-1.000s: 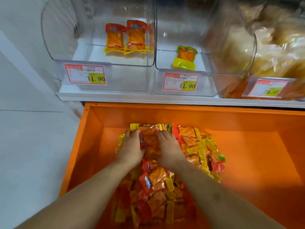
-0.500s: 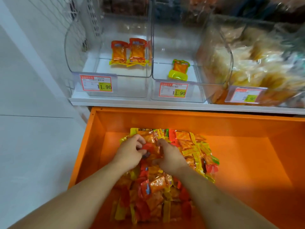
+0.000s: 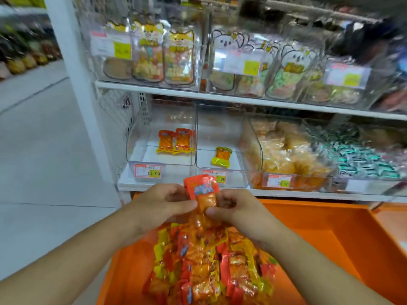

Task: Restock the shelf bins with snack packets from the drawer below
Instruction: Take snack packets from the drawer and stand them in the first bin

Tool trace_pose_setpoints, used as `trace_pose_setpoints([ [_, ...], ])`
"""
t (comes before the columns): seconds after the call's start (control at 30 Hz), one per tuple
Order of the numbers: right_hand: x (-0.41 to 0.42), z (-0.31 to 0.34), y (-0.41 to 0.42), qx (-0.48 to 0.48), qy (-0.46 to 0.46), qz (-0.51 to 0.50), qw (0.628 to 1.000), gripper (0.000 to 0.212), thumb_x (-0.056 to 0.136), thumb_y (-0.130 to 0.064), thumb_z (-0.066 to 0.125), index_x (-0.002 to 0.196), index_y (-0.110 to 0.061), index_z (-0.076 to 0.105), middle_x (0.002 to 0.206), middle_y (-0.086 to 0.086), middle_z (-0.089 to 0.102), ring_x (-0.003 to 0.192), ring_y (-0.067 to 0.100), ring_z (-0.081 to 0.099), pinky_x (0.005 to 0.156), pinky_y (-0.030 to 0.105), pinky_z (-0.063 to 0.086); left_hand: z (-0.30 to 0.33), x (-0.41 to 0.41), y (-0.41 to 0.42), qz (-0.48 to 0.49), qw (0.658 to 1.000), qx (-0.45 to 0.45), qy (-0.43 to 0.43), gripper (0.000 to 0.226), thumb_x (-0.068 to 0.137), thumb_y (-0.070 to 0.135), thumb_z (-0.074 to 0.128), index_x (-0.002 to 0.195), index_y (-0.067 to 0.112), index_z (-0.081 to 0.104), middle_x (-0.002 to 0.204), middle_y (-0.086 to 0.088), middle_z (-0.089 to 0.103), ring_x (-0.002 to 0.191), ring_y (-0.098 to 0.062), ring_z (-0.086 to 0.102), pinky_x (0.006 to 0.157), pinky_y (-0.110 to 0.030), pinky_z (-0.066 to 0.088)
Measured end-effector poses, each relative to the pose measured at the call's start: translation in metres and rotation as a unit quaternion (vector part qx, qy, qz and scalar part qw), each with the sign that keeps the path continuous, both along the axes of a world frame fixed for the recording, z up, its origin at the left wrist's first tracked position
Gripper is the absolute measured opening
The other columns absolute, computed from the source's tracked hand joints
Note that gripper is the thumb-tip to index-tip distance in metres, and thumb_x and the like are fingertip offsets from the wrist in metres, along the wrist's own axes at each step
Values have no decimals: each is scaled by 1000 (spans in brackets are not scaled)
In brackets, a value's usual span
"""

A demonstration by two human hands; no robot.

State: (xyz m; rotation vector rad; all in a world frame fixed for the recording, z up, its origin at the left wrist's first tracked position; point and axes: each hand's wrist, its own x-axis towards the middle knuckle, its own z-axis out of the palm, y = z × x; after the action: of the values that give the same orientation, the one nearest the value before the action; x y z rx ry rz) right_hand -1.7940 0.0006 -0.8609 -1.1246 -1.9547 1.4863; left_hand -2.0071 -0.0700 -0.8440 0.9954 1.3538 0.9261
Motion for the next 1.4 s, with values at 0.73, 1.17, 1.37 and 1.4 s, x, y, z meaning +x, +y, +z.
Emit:
trace_pose_setpoints([
  [0.73,-32,8,4,9,119,-172,978,24,86,-12,83,95,0,64,67,10,45,62,16,40,58,28,38,12,2,8,36,996,48,62,27,87,32,81,114,32,75,108,8,79,101,-11,75,95,-44,60],
  [1.17,-99,23,30,83,38,-122,988,29,83,-6,83,74,-15,57,64,-5,38,60,13,38,56,28,37,8,-55,36,87,968,146,185,30,88,28,81,111,44,71,102,23,72,93,4,70,85,-33,63],
  [1.37,-182,28,100,72,30,-173,982,36,77,-24,82,90,1,60,70,14,51,65,22,54,67,49,52,-3,-127,65,164,877,212,400,63,100,37,62,157,31,36,156,10,39,144,-9,37,119,-34,34],
  [1.4,-195,22,117,58,24,-188,980,33,75,-23,84,88,-2,62,69,10,55,66,23,58,68,47,52,-6,-137,67,162,872,207,413,65,102,35,57,161,33,28,162,11,32,150,-11,31,122,-37,31],
])
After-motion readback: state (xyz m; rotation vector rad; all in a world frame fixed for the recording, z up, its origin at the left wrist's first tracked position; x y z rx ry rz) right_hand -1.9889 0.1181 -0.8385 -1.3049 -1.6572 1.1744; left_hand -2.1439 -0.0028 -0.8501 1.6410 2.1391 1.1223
